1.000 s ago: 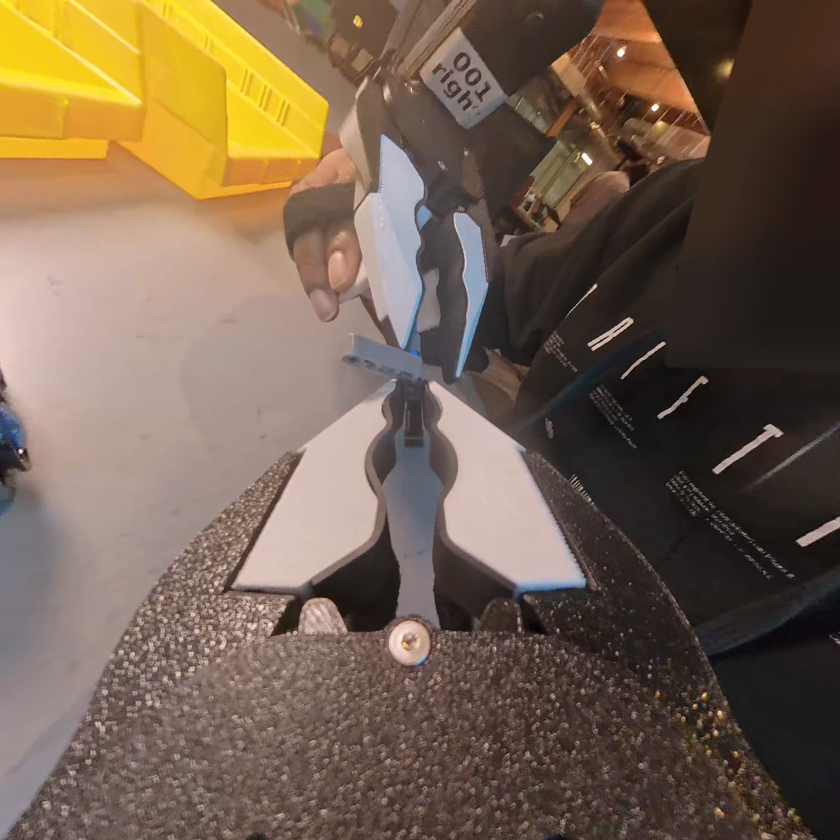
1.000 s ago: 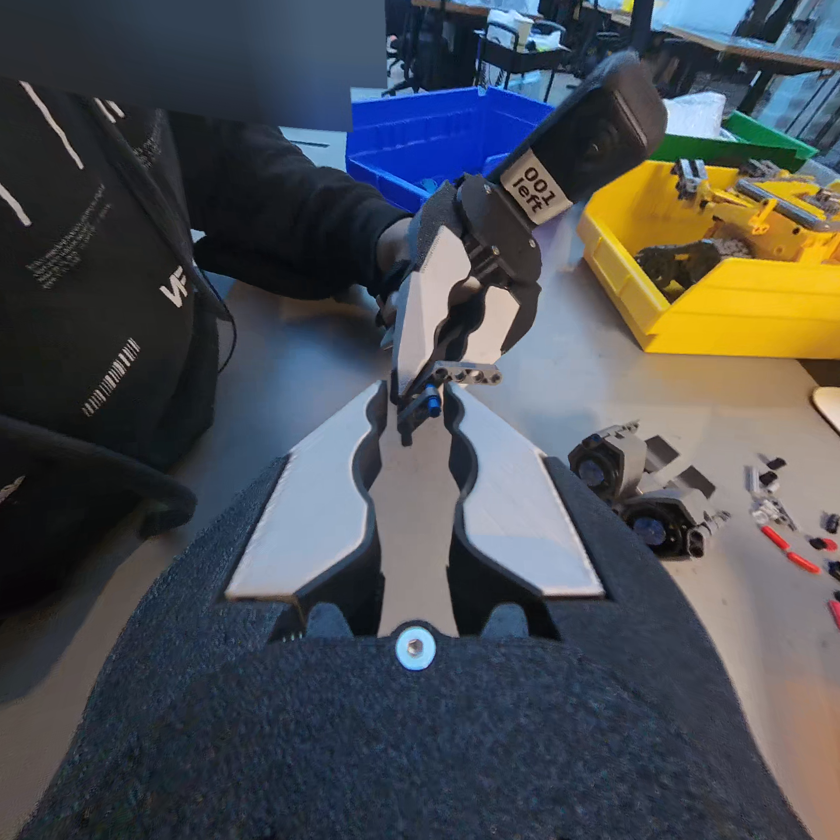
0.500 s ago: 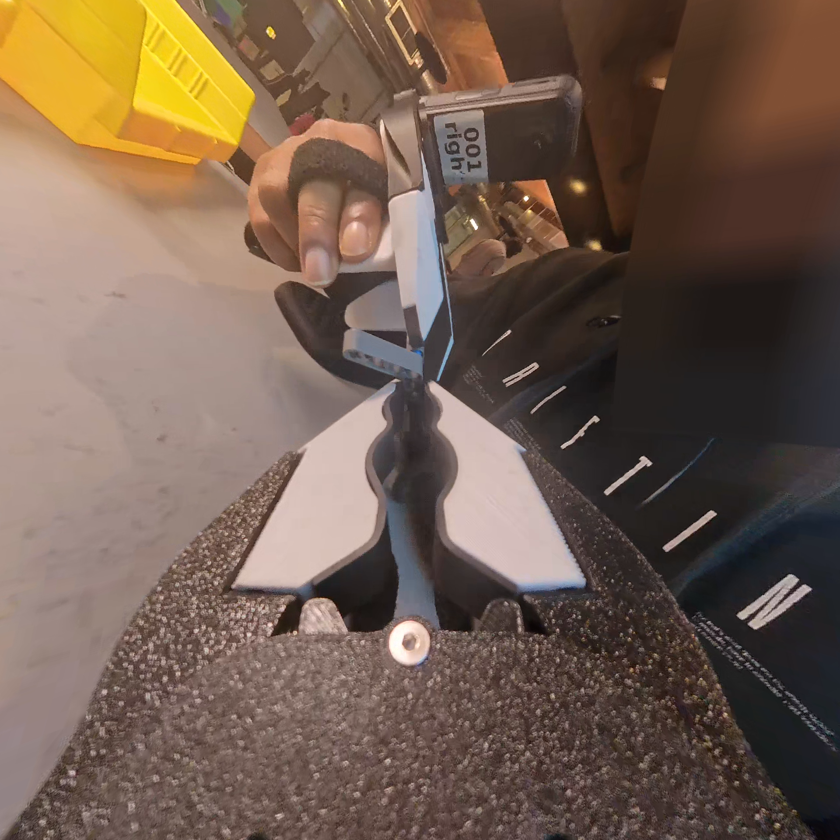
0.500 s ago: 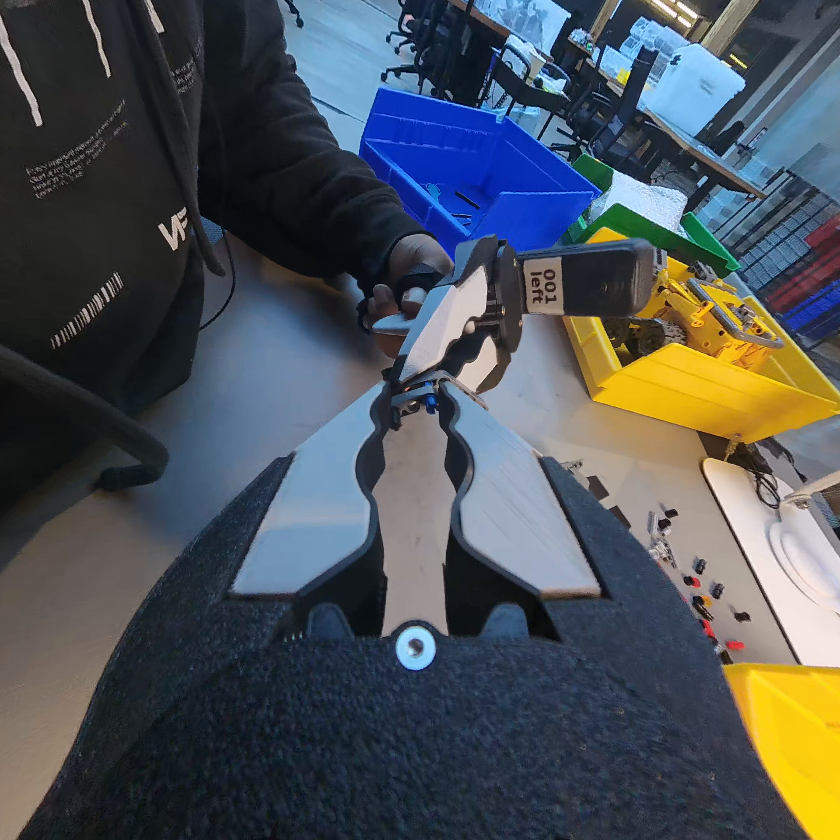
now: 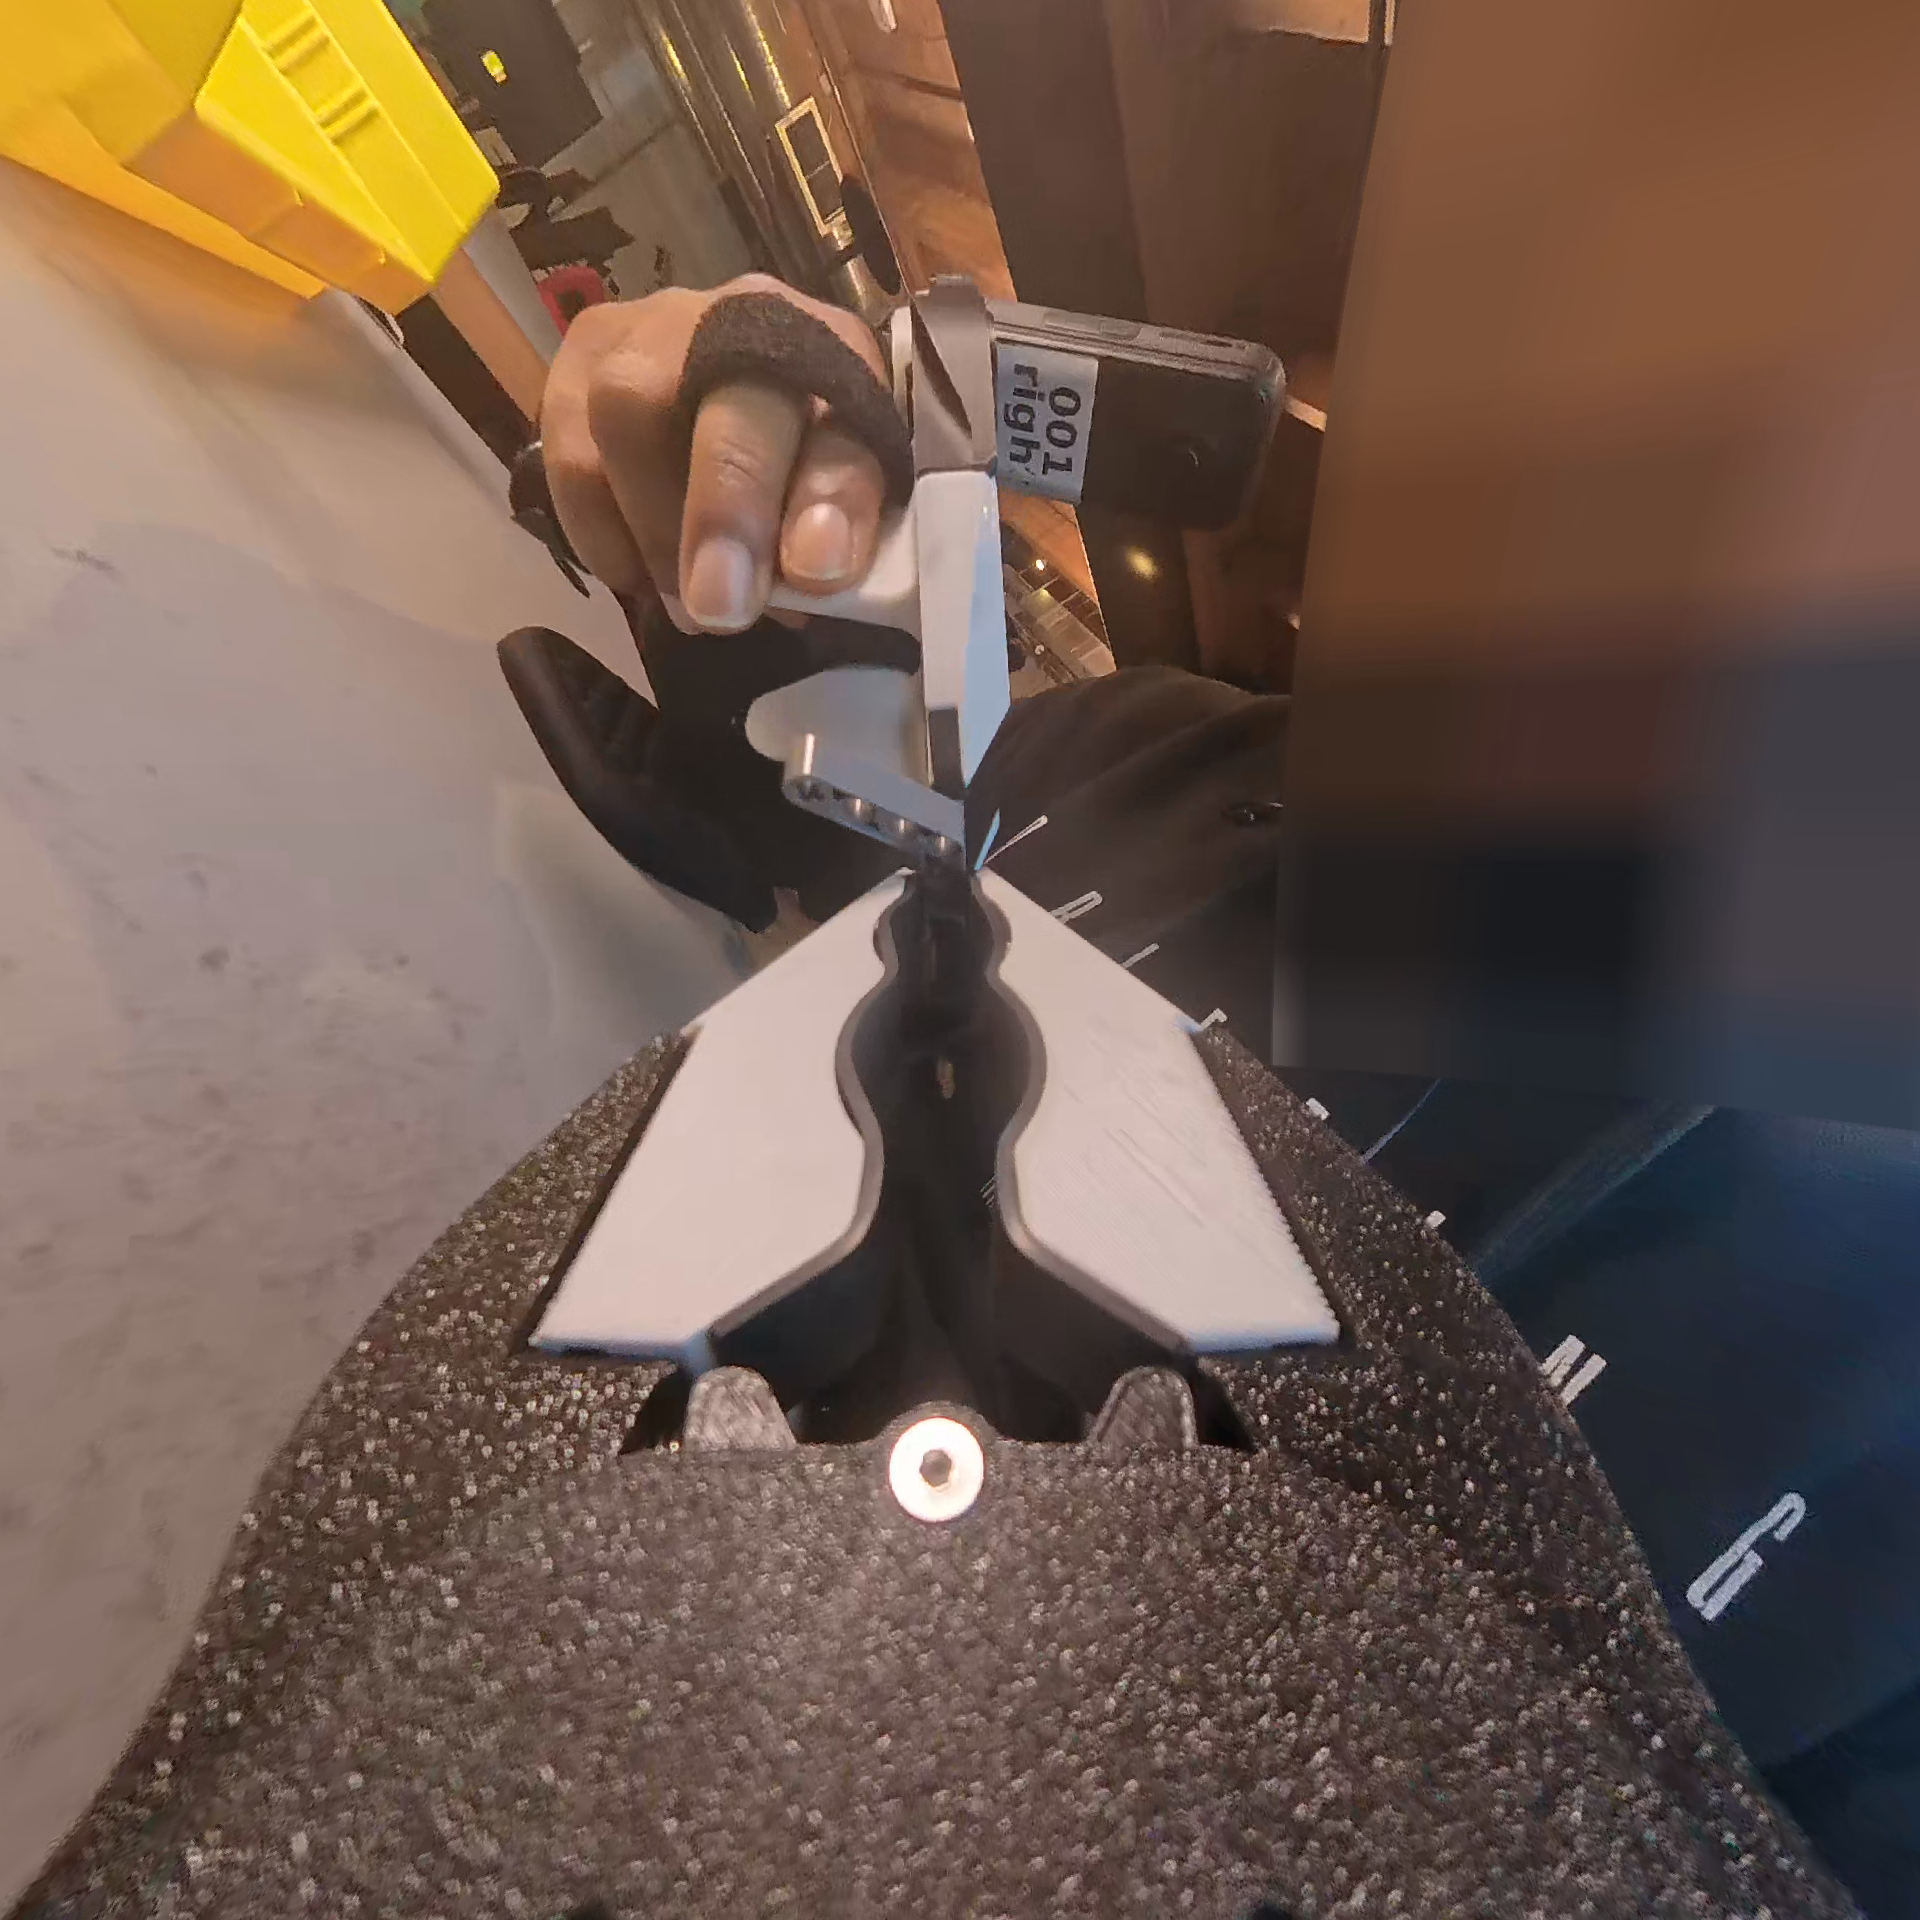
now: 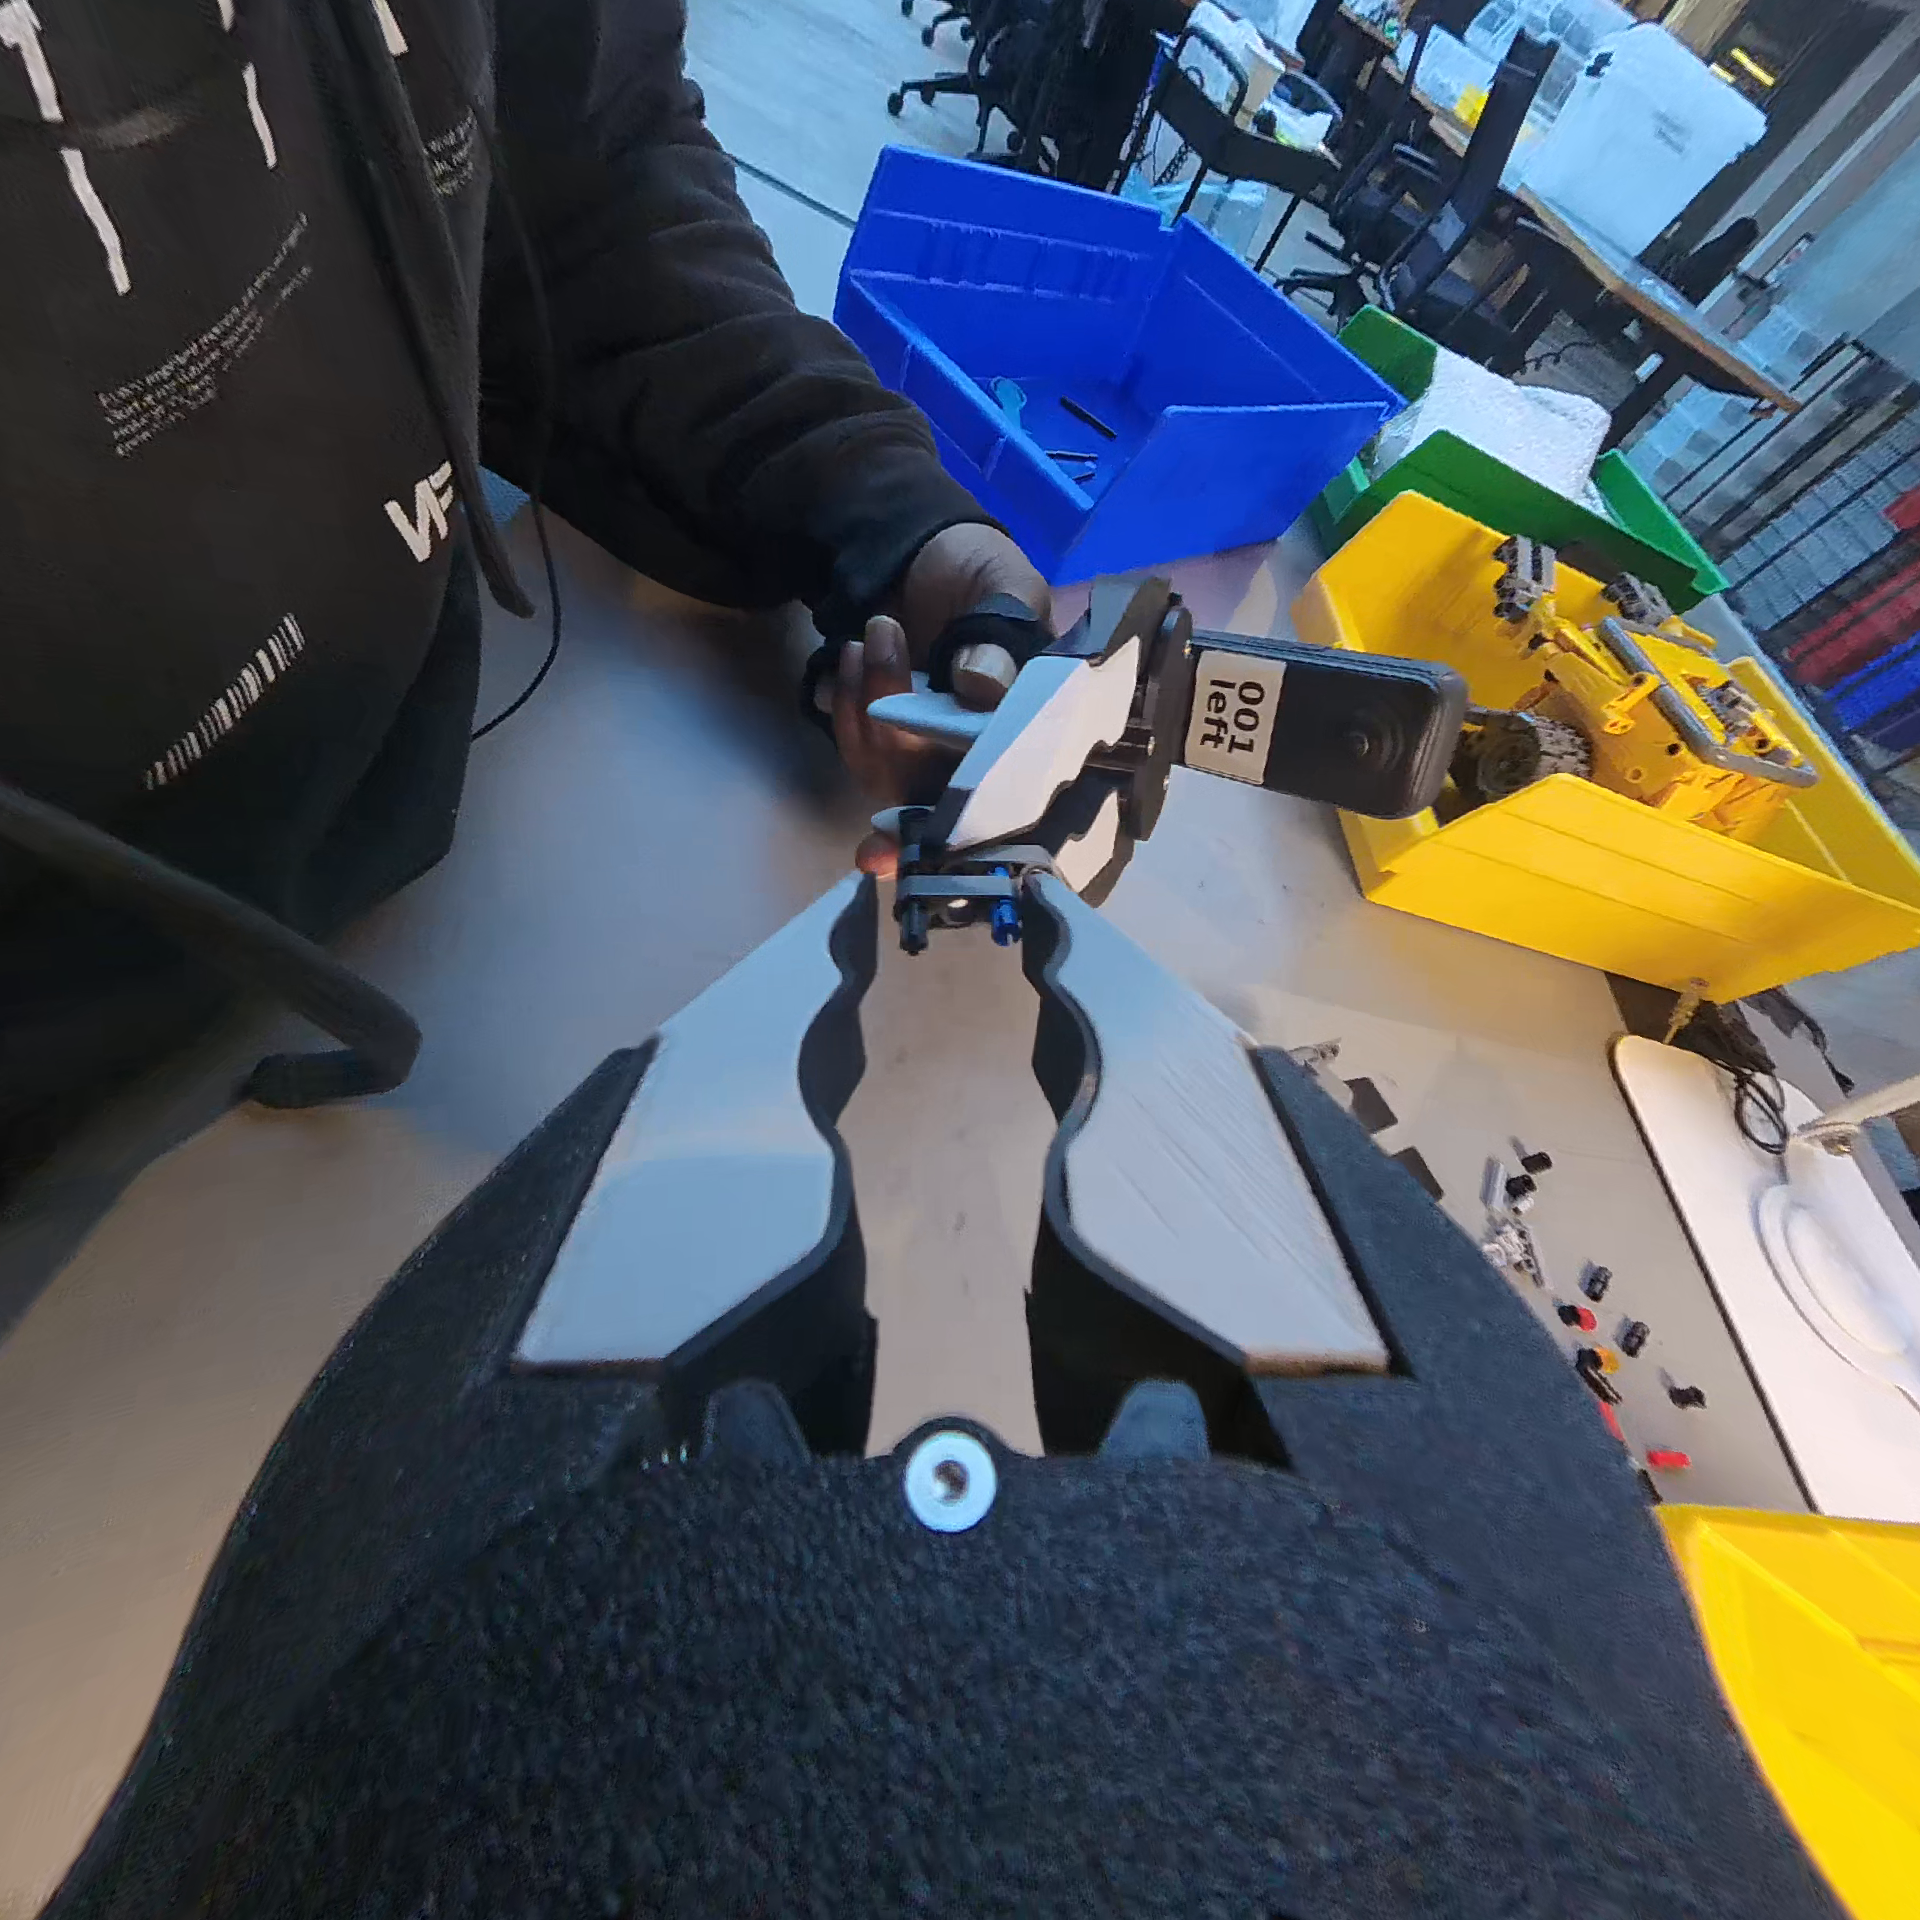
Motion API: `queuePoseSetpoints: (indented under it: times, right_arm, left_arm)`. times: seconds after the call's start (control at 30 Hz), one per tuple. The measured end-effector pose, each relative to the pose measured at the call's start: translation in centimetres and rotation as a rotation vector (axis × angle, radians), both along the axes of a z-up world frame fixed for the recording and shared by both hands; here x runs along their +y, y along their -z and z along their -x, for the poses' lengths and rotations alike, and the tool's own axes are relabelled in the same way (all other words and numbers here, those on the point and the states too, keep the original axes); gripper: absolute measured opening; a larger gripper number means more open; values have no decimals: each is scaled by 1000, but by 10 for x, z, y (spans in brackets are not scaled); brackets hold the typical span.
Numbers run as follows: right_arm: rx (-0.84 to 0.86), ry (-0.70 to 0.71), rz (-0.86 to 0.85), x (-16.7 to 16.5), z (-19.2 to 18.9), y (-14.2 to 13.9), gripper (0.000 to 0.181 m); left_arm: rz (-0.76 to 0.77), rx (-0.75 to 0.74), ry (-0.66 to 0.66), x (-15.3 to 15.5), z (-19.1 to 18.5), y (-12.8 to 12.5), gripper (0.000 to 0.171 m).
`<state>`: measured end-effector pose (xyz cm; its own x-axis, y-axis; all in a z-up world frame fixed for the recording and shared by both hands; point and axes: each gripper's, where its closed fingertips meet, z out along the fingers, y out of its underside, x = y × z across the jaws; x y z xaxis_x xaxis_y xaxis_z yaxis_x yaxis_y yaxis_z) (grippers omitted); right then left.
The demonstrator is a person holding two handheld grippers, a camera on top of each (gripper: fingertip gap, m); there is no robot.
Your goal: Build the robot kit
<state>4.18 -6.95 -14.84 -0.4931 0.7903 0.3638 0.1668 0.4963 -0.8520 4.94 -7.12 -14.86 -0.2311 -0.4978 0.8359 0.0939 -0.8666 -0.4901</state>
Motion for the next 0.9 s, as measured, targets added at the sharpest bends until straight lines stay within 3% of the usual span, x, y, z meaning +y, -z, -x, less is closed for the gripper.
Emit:
queuePoseSetpoints:
  times: [0.33, 0.9]
  right_arm:
    - [-67, -6, 85, 0, 1, 7, 21]
    - [-199, -22, -37, -2, -2, 34, 21]
  left_arm:
    - [31, 18, -13, 1, 0, 5, 5]
    - [59, 127, -6, 1, -6, 26, 2]
